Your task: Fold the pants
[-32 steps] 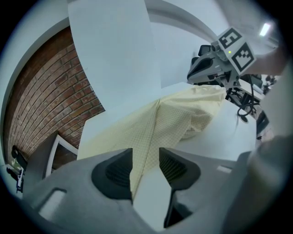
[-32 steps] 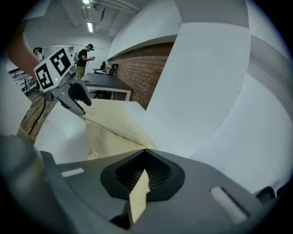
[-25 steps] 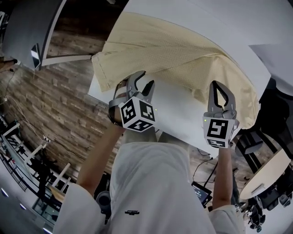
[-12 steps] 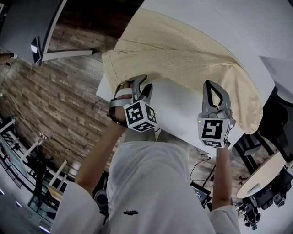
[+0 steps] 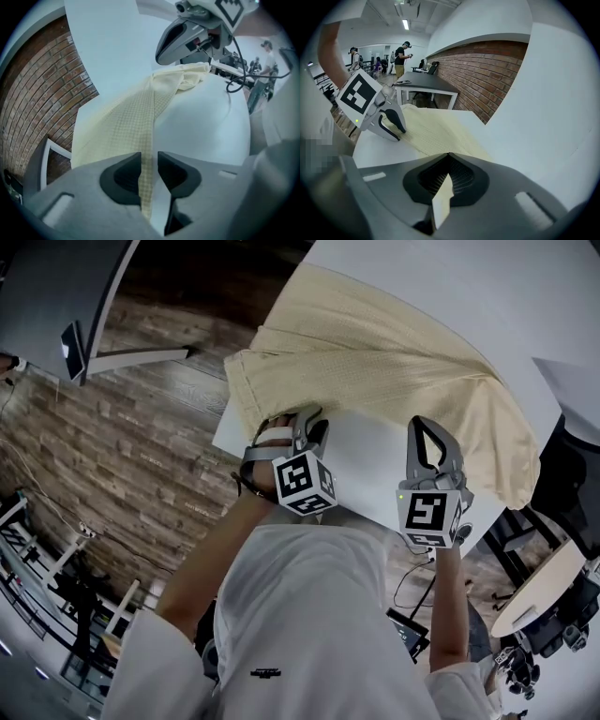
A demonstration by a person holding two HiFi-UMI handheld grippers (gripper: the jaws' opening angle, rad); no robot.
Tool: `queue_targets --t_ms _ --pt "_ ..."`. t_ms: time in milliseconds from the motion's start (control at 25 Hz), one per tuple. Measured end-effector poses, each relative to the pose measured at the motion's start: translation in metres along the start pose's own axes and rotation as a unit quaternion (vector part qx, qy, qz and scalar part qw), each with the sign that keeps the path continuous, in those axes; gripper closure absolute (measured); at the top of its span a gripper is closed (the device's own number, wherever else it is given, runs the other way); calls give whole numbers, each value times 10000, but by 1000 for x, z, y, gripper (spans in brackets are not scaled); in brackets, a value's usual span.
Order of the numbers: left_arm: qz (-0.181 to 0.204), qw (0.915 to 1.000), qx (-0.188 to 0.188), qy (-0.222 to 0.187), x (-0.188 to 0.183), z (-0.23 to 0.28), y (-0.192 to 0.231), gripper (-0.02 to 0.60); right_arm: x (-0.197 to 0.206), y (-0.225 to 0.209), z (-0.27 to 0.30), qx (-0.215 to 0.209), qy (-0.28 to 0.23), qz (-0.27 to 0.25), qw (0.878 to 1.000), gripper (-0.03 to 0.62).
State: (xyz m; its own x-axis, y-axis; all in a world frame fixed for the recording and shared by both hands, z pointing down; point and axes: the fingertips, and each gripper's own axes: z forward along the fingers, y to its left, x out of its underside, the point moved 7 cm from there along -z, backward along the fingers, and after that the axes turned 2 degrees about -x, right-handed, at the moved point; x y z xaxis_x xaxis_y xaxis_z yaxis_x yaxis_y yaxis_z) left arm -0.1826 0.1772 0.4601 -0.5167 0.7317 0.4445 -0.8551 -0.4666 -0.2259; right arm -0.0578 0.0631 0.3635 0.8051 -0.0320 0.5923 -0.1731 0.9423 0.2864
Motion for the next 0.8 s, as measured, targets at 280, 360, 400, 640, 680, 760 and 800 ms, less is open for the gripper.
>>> queue_targets --t_ms 280,360,400,640,680,760,800 --pt "-380 9973 599 -185 4 1 2 534 -9 19 -8 16 223 139 9997 588" --pt "-436 9965 677 -226 4 2 4 538 -8 22 -8 14 252 193 9995 588" --pt "-481 9960 714 -235 4 2 5 541 -7 22 -7 2 264 209 9994 588" --pt "-509 9949 857 -132 2 2 7 574 0 27 -2 -124 326 124 9993 588" --pt "-486 9951 861 -102 3 1 8 574 -1 26 0 -135 334 76 9993 588" --pt "-472 9949 890 -67 5 -2 8 574 -1 26 2 -146 366 -17 9992 588" --pt "-480 9948 893 -72 4 -4 9 575 0 23 3 -140 381 -63 9992 588"
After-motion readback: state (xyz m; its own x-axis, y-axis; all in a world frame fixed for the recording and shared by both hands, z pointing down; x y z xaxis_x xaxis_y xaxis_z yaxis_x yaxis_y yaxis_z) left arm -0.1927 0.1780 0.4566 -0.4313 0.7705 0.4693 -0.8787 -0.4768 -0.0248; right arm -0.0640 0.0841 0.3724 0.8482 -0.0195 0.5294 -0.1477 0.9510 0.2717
